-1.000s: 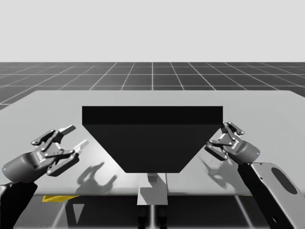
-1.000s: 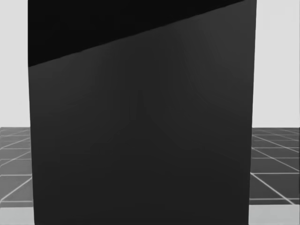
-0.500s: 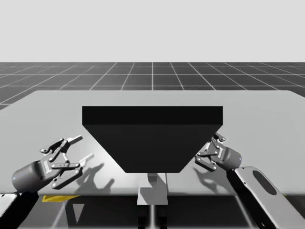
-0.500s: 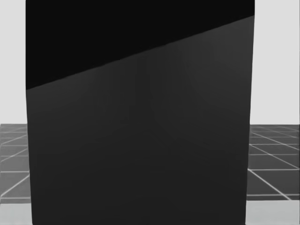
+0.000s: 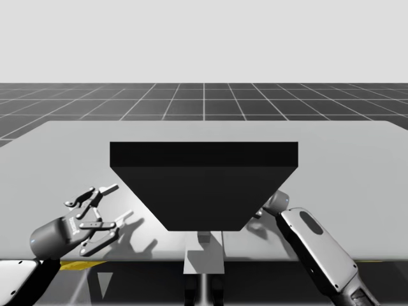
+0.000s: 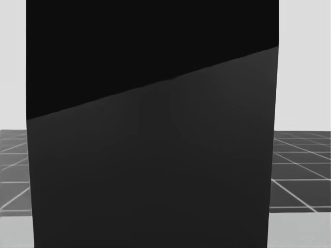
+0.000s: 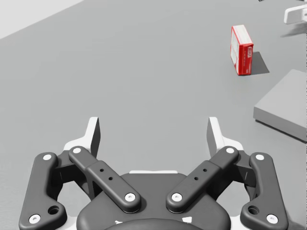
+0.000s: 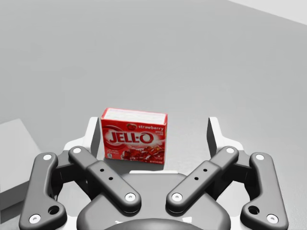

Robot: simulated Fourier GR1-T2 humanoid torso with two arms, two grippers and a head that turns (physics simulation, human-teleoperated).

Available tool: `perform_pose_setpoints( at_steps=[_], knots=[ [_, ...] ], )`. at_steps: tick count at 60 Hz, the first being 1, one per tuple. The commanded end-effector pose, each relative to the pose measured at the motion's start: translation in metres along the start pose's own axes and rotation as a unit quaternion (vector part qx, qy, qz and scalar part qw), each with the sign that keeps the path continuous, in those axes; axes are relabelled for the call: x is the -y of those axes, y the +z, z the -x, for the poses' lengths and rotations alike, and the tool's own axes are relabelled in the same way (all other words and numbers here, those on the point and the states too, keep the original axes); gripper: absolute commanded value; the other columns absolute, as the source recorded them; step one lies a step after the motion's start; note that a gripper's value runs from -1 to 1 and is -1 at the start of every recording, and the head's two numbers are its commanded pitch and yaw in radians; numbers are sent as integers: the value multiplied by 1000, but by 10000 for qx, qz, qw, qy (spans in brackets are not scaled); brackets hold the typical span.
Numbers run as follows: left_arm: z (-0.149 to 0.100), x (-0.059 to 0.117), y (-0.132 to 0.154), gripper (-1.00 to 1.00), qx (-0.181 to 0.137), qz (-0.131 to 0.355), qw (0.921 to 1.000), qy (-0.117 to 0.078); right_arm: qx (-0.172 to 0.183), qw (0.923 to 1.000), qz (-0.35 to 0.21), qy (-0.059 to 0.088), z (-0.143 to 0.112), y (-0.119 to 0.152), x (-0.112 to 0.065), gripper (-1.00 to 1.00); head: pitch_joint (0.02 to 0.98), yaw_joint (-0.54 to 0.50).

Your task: Reach around the screen and pick up the object behind it.

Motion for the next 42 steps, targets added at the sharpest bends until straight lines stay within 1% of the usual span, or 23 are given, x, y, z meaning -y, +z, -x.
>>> perform_pose_setpoints(
  at_steps=[1,6,8,15,16,18,20,23,29,32,34,40,41,42],
  knots=[
    [1,3,-2,-1000,2,46,10000,-60,-142,9998,-113,-49,12,-21,2,-1000,124,-34],
    [2,4,-3,-1000,-3,47,10000,-83,-209,9996,-188,-67,16,-29,2,-1000,127,-33],
    [2,4,-3,-1000,-12,32,9999,-115,-236,9994,-213,-106,19,-34,2,-1000,130,-33],
    [3,5,-3,-1000,-22,40,9999,-159,-352,9988,-315,-126,25,-45,0,-1000,134,-33],
    [3,5,-3,-1000,-20,55,9999,-162,-383,9987,-333,-108,27,-49,-1,-1000,135,-33],
    [3,5,-3,-1000,-21,58,9998,-165,-393,9985,-350,-136,28,-51,-2,-1000,135,-33],
    [3,6,-4,-1000,-24,62,9998,-177,-422,9983,-386,-104,29,-54,-2,-1000,137,-33],
    [4,7,-4,-1000,-35,76,9998,-203,-444,9980,-433,-127,30,-60,-3,-1000,138,-33],
    [5,7,-5,-1000,-44,86,9997,-236,-507,9976,-463,-114,33,-69,-4,-1000,140,-33],
    [5,7,-5,-1000,-47,92,9996,-249,-526,9974,-463,-141,34,-71,-4,-1000,140,-33],
    [5,8,-5,-1000,-49,101,9996,-260,-559,9973,-442,-196,36,-75,-2,-1000,140,-32],
    [6,8,-5,-1000,-65,108,9995,-284,-633,9969,-381,-264,42,-80,2,-1000,142,-32],
    [7,8,-6,-1000,-72,115,9995,-287,-671,9967,-344,-304,44,-82,4,-1000,142,-31],
    [7,8,-6,-1000,-76,117,9995,-291,-673,9967,-333,-312,44,-83,4,-1000,142,-31]
  ],
)
